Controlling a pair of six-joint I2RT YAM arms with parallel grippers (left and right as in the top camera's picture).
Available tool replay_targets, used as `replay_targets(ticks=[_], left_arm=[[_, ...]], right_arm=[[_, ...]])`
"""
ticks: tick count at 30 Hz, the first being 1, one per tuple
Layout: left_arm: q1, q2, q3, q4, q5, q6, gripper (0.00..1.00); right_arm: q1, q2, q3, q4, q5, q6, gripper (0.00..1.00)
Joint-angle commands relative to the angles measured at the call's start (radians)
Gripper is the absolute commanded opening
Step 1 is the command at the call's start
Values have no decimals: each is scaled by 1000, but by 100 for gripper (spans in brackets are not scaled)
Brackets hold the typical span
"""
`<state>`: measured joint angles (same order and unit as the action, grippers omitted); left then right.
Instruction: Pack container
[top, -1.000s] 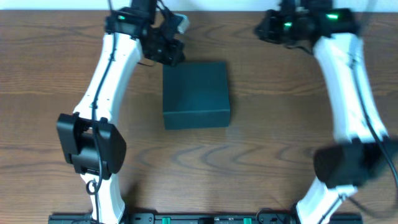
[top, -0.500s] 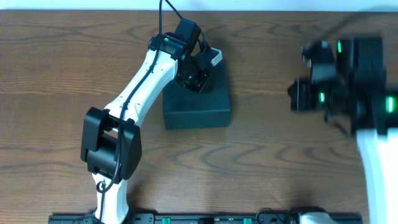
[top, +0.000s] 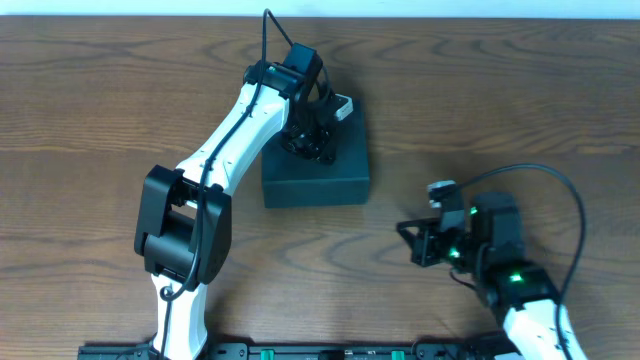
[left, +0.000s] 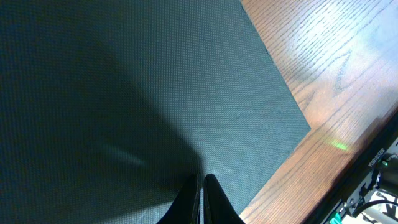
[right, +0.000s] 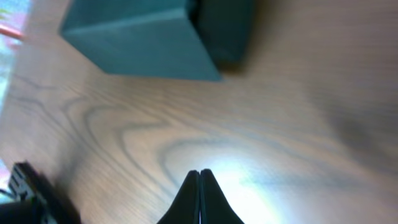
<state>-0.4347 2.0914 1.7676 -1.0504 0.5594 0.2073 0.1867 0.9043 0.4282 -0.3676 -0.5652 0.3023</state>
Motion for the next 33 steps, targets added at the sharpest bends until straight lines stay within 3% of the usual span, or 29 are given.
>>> replay_targets(ticks=[1, 4, 10, 17, 25, 33], left_arm=[[-3, 19, -36, -12, -17, 11, 6], [-3, 21, -53, -15, -17, 11, 6], [-3, 21, -59, -18, -17, 10, 6], [-3, 21, -59, -23, -16, 10, 6], [-3, 21, -59, -23, -10, 10, 6], [-3, 21, -59, -27, 8, 10, 6]], right_arm=[[83, 33, -87, 188, -37, 135, 1], [172, 105, -147, 427, 18, 253, 1], [348, 313, -155, 693, 174, 326, 2], [450, 574, -153, 1021, 452, 465, 1], [468, 711, -109, 1094, 663, 600, 2], [468, 771, -6, 1093, 674, 610, 1]])
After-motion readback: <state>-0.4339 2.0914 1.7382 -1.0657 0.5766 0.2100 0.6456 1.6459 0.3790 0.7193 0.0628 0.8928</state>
